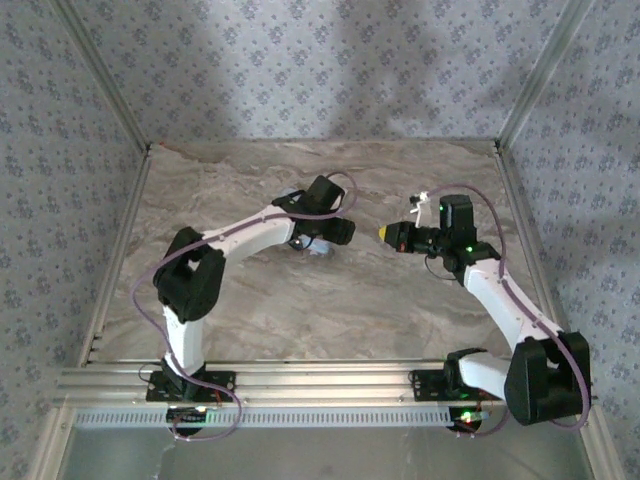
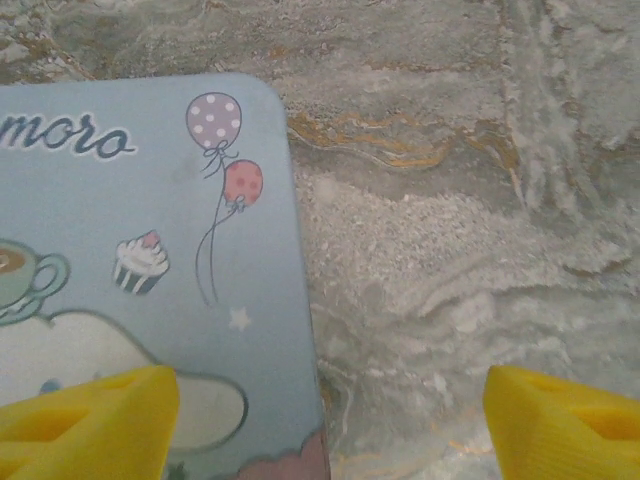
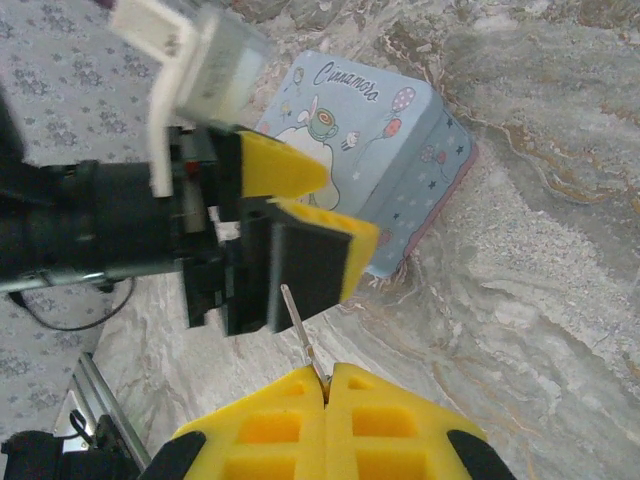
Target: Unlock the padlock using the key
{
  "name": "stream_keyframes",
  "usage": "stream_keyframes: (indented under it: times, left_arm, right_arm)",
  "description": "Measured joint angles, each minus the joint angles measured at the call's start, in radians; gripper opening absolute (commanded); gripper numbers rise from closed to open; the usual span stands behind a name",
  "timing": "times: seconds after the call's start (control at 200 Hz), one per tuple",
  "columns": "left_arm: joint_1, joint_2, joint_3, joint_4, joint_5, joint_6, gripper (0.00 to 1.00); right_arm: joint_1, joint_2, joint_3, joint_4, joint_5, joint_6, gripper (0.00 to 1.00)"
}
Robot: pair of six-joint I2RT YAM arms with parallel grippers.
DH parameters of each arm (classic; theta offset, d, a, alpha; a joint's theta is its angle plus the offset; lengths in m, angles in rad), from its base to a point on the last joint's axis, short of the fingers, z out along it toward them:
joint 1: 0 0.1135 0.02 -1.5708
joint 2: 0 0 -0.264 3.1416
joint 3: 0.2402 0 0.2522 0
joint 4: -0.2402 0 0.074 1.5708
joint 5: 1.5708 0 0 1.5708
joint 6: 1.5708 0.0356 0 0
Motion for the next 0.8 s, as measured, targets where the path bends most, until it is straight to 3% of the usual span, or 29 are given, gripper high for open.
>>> stream_keyframes:
  times: [0.19, 0.455, 0.595, 0.799]
  left_arm:
    - [0.066, -0.234, -0.153, 0.038, 0.027, 0.0, 0.82]
    - [0.254, -0.588, -0.572, 0.253, 0.115, -0.03, 0.84]
    - [0.332, -0.68, -0.809, 0.401, 0.18, -0.048, 0.85]
    - [0.34, -0.716, -0.977, 0.57, 0.233, -0.033, 0.84]
  right_arm:
    - [0.048, 0.099, 0.006, 0.058, -0.009, 0.011, 0.0]
    - [0.152, 0.337, 0.122, 0.151, -0.035, 0.034, 0.0]
    - [0.185, 0.46, 0.22, 0.2, -0.055, 0.051, 0.0]
    - [0.215, 0.62, 0.355, 0.235, -0.08, 0.069, 0.0]
